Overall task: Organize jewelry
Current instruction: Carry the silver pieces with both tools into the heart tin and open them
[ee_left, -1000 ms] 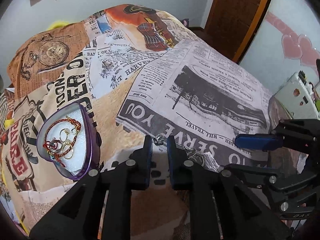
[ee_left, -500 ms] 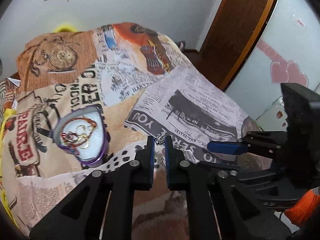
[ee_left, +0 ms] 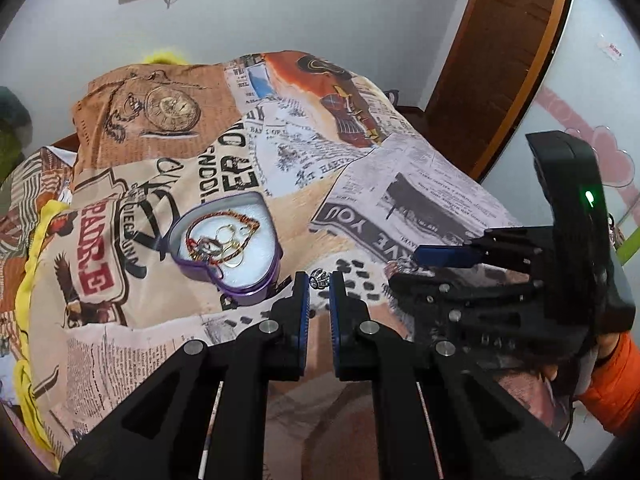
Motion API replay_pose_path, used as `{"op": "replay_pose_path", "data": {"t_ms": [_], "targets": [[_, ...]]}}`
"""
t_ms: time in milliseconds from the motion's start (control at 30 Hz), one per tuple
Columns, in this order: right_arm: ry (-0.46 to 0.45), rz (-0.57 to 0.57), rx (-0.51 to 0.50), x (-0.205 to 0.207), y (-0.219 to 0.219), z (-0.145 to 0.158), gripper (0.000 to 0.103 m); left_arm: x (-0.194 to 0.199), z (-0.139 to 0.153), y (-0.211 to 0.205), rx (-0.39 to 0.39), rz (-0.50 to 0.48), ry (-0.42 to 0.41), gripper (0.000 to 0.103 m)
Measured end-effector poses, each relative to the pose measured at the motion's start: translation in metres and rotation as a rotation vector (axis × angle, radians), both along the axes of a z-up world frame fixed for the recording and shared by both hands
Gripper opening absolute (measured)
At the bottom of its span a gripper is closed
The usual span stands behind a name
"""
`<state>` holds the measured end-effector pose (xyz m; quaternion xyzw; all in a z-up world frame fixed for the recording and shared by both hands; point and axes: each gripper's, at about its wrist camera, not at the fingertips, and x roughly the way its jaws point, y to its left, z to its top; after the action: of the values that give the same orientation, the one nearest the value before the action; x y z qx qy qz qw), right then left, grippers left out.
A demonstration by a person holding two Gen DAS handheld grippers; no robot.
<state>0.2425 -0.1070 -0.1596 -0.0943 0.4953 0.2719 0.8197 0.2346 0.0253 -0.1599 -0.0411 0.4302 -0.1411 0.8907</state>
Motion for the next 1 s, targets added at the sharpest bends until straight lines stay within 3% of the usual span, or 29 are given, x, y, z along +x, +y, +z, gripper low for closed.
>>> {"op": "replay_pose_path", "data": {"t_ms": [200, 300, 533, 1000], "targets": [[0.055, -0.011, 0.050, 0.007, -0.003, -0.007, 0.034, 0.001, -0.009, 0.006, -0.015, 0.014, 0.014, 0.008], [0.057, -0.019, 0.057, 0.008, -0.004, -0.007, 0.028, 0.000, -0.011, 0.008, -0.020, 0.023, 0.017, 0.008], [0.036, -0.021, 0.049, 0.006, -0.003, -0.002, 0.028, -0.005, -0.004, 0.014, -0.030, 0.038, 0.000, 0.008], [-0.076, 0.015, 0.120, 0.002, 0.026, 0.051, 0.028, -0.011, 0.033, 0.039, -0.002, 0.088, -0.098, 0.008]]}}
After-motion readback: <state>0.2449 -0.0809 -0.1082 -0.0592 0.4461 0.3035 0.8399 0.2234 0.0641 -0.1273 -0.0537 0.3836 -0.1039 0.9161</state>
